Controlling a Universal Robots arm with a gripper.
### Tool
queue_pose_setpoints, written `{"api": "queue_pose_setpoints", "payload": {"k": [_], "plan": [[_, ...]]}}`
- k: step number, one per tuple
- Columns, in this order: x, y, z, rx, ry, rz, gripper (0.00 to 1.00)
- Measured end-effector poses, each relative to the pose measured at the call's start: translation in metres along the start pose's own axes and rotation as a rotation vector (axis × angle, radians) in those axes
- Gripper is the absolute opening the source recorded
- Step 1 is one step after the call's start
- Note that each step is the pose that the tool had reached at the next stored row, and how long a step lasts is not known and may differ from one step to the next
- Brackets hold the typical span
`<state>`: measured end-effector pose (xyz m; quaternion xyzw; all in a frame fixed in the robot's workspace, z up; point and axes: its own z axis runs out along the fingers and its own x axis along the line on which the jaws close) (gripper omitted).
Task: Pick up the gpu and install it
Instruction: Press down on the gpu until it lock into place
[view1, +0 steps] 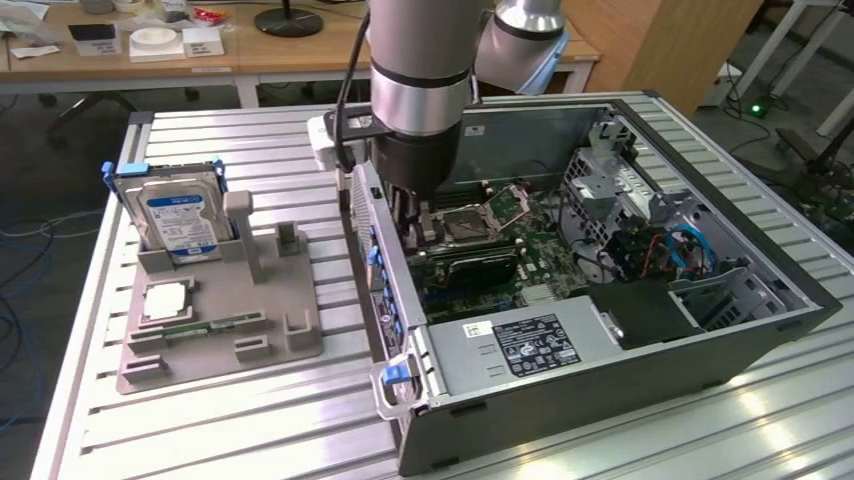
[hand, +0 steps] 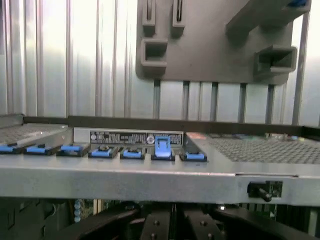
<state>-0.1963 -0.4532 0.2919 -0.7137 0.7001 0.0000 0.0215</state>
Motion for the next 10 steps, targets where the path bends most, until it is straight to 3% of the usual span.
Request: {"api": "queue_pose_setpoints", "payload": {"k": [3,10], "plan": [[-0.0001,-0.0013,-0.0062,-0.0014,0.0003,0.0,0.1],[-0.0001,-0.0016,-0.0063,-0.0023,0.0002,0.0,0.1]]}}
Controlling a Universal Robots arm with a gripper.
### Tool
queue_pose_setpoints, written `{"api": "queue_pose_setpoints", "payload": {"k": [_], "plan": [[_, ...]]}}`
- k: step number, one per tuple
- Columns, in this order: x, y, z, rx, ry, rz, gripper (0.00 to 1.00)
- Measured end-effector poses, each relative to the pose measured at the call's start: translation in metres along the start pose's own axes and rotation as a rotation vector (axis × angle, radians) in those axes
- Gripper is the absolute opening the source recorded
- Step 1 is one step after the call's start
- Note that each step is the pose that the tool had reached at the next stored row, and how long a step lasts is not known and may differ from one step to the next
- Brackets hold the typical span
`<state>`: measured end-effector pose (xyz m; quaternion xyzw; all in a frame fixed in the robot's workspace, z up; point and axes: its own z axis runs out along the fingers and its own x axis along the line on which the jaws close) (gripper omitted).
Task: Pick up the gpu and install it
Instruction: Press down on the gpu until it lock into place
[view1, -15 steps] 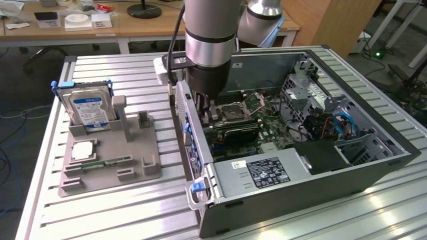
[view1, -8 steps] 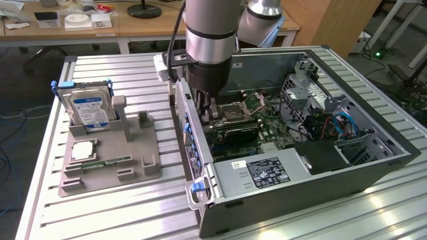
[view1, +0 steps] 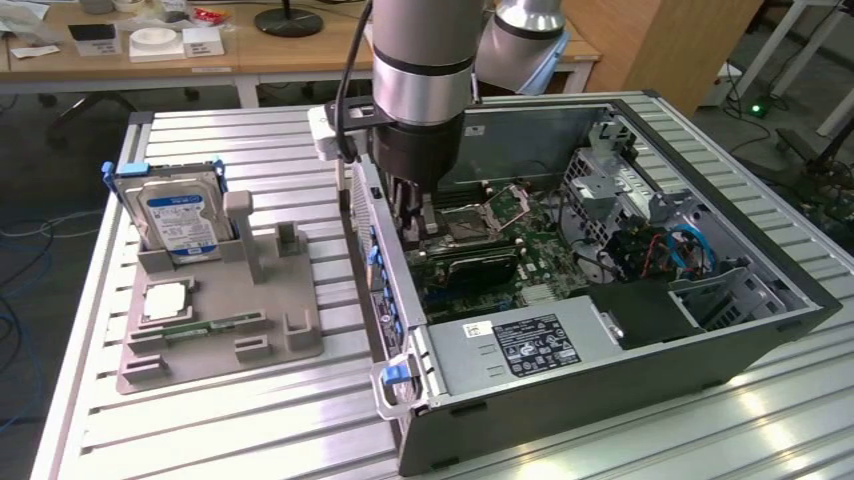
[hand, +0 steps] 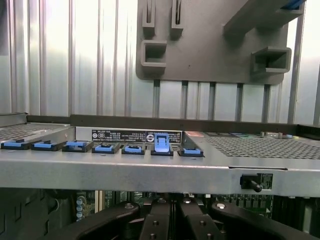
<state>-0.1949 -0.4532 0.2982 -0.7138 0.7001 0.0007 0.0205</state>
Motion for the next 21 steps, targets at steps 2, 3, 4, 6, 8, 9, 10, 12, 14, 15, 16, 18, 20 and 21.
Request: {"api": "queue_pose_setpoints", "payload": {"k": [2,3,4,6,8,9,10,12,14,15,16,18,20,21], "plan": [[0.0,0.0002,0.0,-0.0003,0.0,0.0,0.1],[-0.0001,0.0005,0.0,-0.0003,0.0,0.0,0.1],[-0.0001,0.0008,0.0,-0.0003,-0.0001,0.0,0.1],[0.0,0.0014,-0.0001,-0.0005,0.0,0.0,0.1],[-0.0001,0.0018,-0.0001,-0.0006,0.0,0.0,0.1],[0.0,0.0018,0.0,-0.0006,-0.0001,0.0,0.1],[0.0002,0.0019,0.0,-0.0007,-0.0001,0.0,0.1],[0.0005,0.002,0.0,-0.0007,0.0,0.0,0.1],[0.0006,0.0019,0.0005,-0.0009,0.0002,0.0,0.1],[0.0006,0.0019,0.0009,-0.001,0.0001,0.0,0.1],[0.0006,0.0019,0.0019,-0.0011,0.0001,0.0,0.1],[0.0007,0.002,0.0037,-0.0012,-0.0001,0.0,0.1],[0.0007,0.002,0.0042,-0.0015,0.0001,0.0,0.1],[0.0007,0.002,0.0043,-0.0015,0.0,0.0,0.1]]}}
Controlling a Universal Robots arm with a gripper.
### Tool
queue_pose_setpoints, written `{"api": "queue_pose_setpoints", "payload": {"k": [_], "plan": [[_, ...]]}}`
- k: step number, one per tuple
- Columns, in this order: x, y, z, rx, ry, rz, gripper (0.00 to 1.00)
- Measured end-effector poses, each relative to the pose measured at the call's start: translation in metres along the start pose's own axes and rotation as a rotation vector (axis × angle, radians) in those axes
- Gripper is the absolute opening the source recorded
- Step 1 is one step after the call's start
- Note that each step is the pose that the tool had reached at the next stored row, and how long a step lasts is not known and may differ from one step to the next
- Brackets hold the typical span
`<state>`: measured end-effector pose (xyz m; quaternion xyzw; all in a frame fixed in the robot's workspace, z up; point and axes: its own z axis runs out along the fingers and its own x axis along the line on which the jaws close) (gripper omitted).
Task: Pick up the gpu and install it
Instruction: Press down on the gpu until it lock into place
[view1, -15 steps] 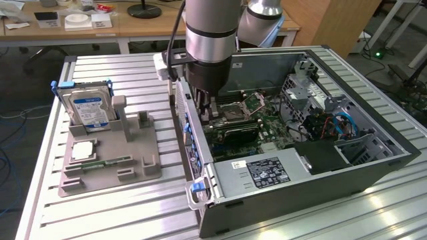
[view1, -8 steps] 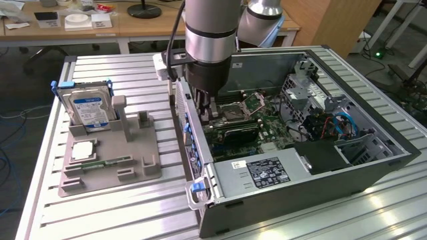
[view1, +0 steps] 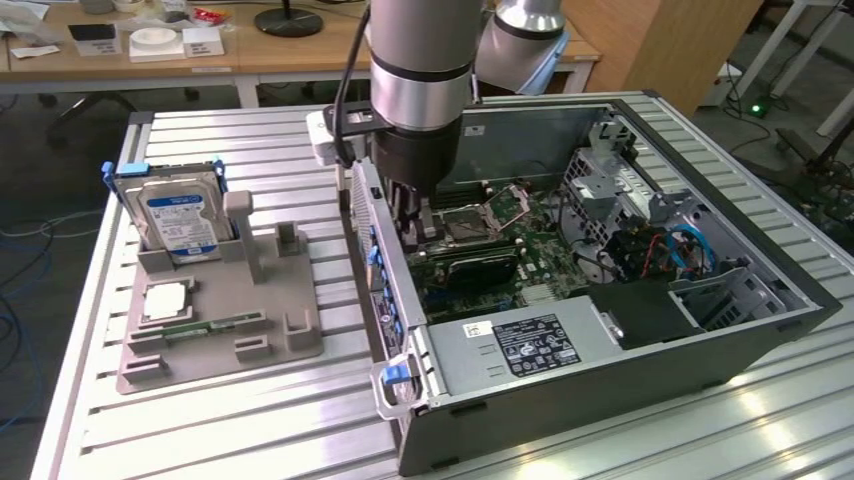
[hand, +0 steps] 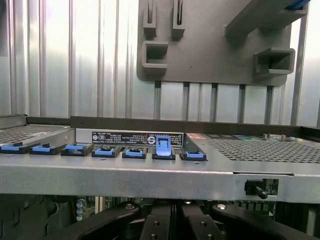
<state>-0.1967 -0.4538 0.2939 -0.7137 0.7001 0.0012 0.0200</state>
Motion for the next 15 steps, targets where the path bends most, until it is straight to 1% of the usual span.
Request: {"api": "queue_pose_setpoints", "payload": {"k": [2,6,8,12,15], "plan": [[0.0,-0.0017,0.0,-0.0006,-0.0003,0.0,0.1],[0.0,-0.0124,0.0003,-0.0003,-0.0001,0.0,0.1],[0.0,-0.0161,0.001,-0.0002,-0.0002,0.0,0.1],[0.001,-0.0207,0.0057,-0.0003,0.0,0.0,0.1],[0.001,-0.0264,0.0086,-0.0002,-0.0001,0.0,0.1]]}}
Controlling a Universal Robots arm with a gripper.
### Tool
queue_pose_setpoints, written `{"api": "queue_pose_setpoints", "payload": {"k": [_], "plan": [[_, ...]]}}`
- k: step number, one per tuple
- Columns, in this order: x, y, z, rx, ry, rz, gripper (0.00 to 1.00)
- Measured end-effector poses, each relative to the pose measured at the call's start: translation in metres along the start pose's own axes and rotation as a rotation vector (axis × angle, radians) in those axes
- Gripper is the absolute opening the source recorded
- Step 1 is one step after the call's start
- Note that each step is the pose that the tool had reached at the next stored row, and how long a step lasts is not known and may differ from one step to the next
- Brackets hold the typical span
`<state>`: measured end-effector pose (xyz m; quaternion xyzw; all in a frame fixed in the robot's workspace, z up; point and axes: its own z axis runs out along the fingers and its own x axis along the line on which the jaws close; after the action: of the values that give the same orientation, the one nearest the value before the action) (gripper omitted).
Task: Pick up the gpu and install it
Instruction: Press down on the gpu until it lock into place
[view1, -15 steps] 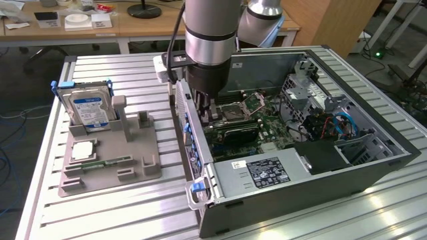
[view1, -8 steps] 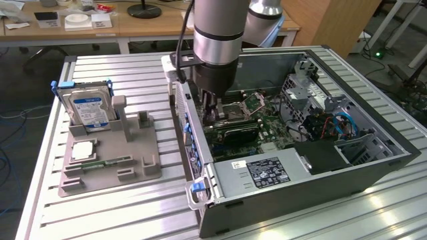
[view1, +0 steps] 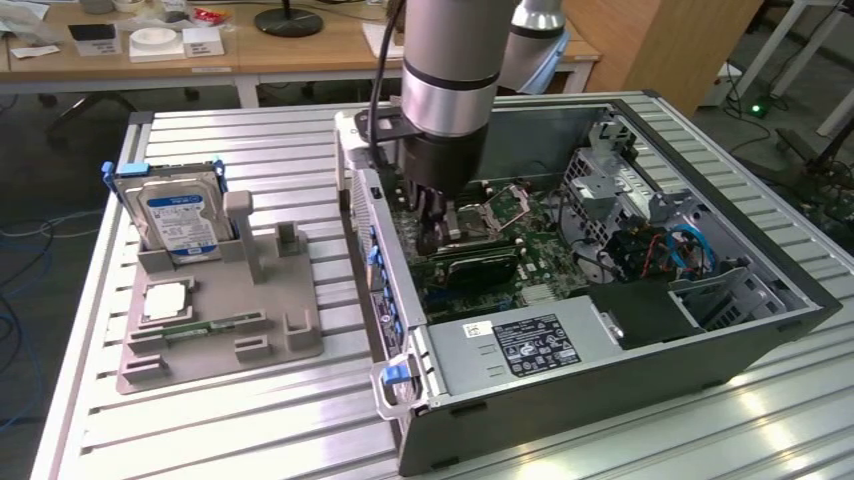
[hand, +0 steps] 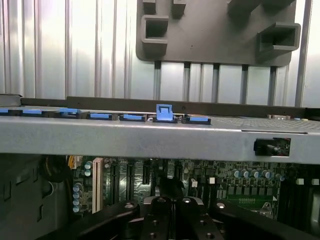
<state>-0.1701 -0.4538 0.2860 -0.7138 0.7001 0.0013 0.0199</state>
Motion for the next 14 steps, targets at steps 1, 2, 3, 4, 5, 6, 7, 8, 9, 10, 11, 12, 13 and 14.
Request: {"api": "queue_pose_setpoints", "payload": {"k": [1,2,3,4,5,6,7,8,9,10,11,12,13,14], "plan": [[0.0,-0.0015,0.0005,-0.0001,0.0,0.0,0.1],[0.0001,-0.0027,0.0009,-0.0001,-0.0001,0.0,0.1],[0.0001,-0.0036,0.0014,0.0001,-0.0002,0.0,0.1],[0.0001,-0.0045,0.0015,-0.0001,0.0002,0.0,0.1],[0.0002,-0.0057,0.0017,0.0,0.0002,0.0,0.1],[0.0005,-0.0064,0.0022,-0.0001,0.0001,0.0,0.1],[0.0011,-0.007,0.0029,-0.0001,0.0002,0.0,0.1],[0.0013,-0.0074,0.0042,0.0,0.0001,0.0,0.1],[0.0016,-0.0074,0.0055,0.0,0.0,0.0,0.1],[0.0019,-0.0073,0.0067,0.0,0.0002,0.0,0.1],[0.0024,-0.0073,0.0074,-0.0001,0.0003,0.0,0.1],[0.0029,-0.0073,0.008,-0.0001,0.0004,0.0,0.1],[0.0033,-0.0074,0.0087,-0.0001,0.0002,0.0,0.1],[0.0034,-0.0073,0.0097,0.0,0.0,0.0,0.1]]}}
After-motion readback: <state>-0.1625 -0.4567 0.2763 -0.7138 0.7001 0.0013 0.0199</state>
